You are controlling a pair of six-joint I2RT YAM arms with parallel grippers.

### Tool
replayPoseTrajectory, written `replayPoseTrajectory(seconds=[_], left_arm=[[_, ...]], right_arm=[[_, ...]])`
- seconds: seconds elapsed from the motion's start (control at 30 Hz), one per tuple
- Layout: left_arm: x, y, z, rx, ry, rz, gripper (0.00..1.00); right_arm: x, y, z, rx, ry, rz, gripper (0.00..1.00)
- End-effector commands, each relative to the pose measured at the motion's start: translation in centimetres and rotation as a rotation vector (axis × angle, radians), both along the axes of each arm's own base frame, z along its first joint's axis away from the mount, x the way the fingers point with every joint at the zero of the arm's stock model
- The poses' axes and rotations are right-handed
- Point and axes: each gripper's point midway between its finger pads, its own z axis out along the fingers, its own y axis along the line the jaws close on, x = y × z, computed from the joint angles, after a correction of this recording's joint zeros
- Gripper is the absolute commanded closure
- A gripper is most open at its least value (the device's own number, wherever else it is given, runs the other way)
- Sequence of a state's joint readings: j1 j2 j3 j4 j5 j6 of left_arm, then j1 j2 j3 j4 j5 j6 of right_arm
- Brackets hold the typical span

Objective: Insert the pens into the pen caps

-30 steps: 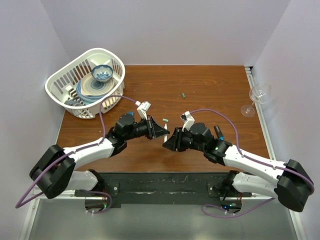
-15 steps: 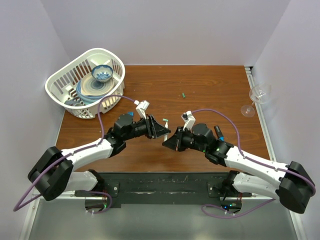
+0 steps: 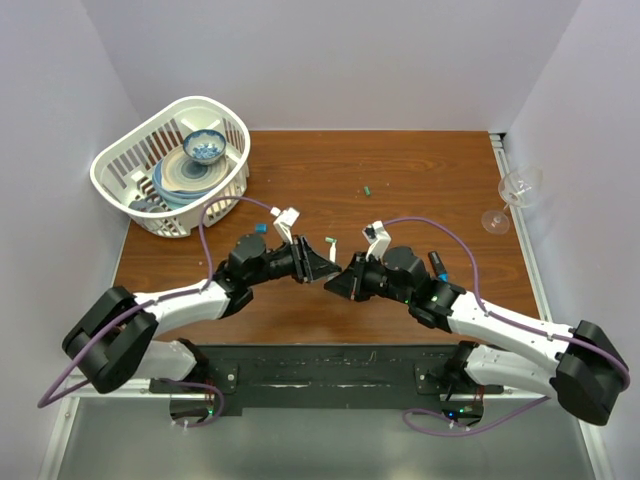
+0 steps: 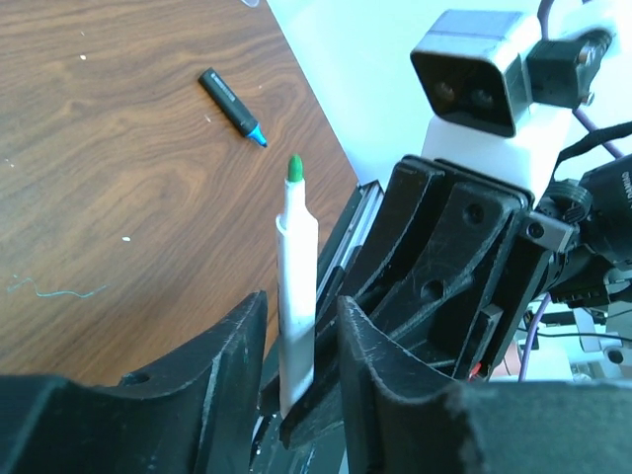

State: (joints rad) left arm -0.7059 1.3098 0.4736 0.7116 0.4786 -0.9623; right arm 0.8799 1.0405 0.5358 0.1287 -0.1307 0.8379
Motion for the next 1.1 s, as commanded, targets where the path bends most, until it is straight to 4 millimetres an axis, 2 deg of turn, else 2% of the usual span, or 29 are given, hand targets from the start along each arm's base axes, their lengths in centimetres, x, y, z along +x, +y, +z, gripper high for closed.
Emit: replayPoseTrajectory(seconds=[0.0,0.03,0.07,0.13,0.2,0.23,0.33,0.4,0.43,0.47,0.5,0.53,0.57,0.6,0.63,0.67,0.7,0.73,0.77,0.8,0.83,0.87,0.9,0.93,0.97,1.0,1.03,1.07], left_arm=[[-0.5,-0.4,0.8,-0.039,-0.036,-0.027,0.69],[-0.6,-0.4,0.8,-0.039,-0.040,-0.027,0.73],[-0.5,-0.4,0.8,-0.038,-0.039,-0.026,0.85],[-0.5,-0.4,1.1,-0.038,-0.050,-0.020,1.00],[-0.2,-0.3,1.4,-0.025,-0.068,-0.018,1.00],[0.1,-0.2,2.0,-0.021,-0.089,-0.002,1.00],[2.3,0.8,2.6,0.071,-0.138,0.079,1.00],[3.4,2.1,3.8,0.144,-0.183,0.131,1.00],[4.5,3.4,5.0,0.162,-0.212,0.199,1.00],[4.9,4.3,5.6,0.199,-0.210,0.226,1.00],[5.7,5.5,6.1,0.229,-0.245,0.262,1.00],[5.9,6.6,8.0,0.227,-0.287,0.306,1.00],[5.9,7.7,7.5,0.271,-0.277,0.329,1.00],[6.1,8.7,7.8,0.305,-0.312,0.357,1.00],[6.2,10.0,9.1,0.315,-0.349,0.415,1.00],[5.8,10.9,8.3,0.363,-0.333,0.428,1.00],[5.6,11.6,8.4,0.389,-0.360,0.441,1.00],[5.2,12.7,8.3,0.412,-0.363,0.472,1.00],[5.0,13.3,8.2,0.428,-0.368,0.488,1.00],[4.8,13.9,8.1,0.439,-0.369,0.508,1.00],[4.2,14.3,8.0,0.436,-0.372,0.511,1.00],[3.9,14.4,7.9,0.434,-0.377,0.506,1.00],[3.5,14.3,7.9,0.431,-0.380,0.486,1.00],[3.0,14.5,7.7,0.444,-0.373,0.475,1.00],[2.8,14.7,7.6,0.462,-0.383,0.464,1.00],[2.4,14.7,7.5,0.473,-0.387,0.447,1.00],[2.1,15.0,7.3,0.493,-0.384,0.438,1.00],[1.8,15.2,7.2,0.513,-0.401,0.427,1.00]], right_arm=[[1.0,0.6,2.2,0.049,-0.055,-0.022,1.00],[1.0,0.7,2.3,0.052,-0.056,-0.022,1.00],[1.0,0.6,2.2,0.050,-0.053,-0.021,1.00],[0.8,0.6,2.0,0.046,-0.047,-0.018,0.98],[0.8,0.5,1.5,0.032,-0.030,-0.022,0.86],[0.7,0.4,1.5,0.028,-0.026,-0.022,0.71],[0.8,-0.3,0.6,-0.011,-0.016,-0.043,0.55],[0.8,-1.2,-0.2,-0.068,-0.006,-0.069,0.52],[1.4,-1.7,-0.5,-0.096,-0.013,-0.106,0.52],[1.7,-2.9,-1.8,-0.171,0.004,-0.142,0.52],[2.6,-3.3,-1.5,-0.222,-0.029,-0.163,0.52],[4.1,-4.5,-1.5,-0.278,-0.059,-0.240,0.53],[4.7,-5.3,-1.9,-0.332,-0.061,-0.262,0.53],[6.0,-5.5,-0.7,-0.348,-0.098,-0.280,0.54],[7.8,-6.5,-1.4,-0.380,-0.072,-0.320,0.54],[8.8,-6.8,-1.3,-0.380,-0.065,-0.331,0.54],[10.4,-7.0,-0.1,-0.373,-0.087,-0.346,0.54],[12.4,-8.2,-1.1,-0.407,-0.064,-0.392,0.55],[13.7,-8.5,-0.9,-0.416,-0.077,-0.416,0.55],[15.5,-8.6,0.2,-0.415,-0.107,-0.432,0.55],[17.4,-9.6,-0.9,-0.448,-0.087,-0.464,0.55],[18.8,-10.2,-1.0,-0.465,-0.094,-0.495,0.55],[20.6,-10.3,0.3,-0.461,-0.116,-0.522,0.55],[22.2,-11.5,0.3,-0.468,-0.112,-0.560,0.54],[23.6,-11.8,-1.4,-0.496,-0.087,-0.572,0.54],[25.6,-12.6,-0.3,-0.491,-0.109,-0.607,0.54],[26.7,-12.8,-0.7,-0.503,-0.104,-0.615,0.54],[27.7,-13.0,-2.9,-0.540,-0.070,-0.608,0.54]])
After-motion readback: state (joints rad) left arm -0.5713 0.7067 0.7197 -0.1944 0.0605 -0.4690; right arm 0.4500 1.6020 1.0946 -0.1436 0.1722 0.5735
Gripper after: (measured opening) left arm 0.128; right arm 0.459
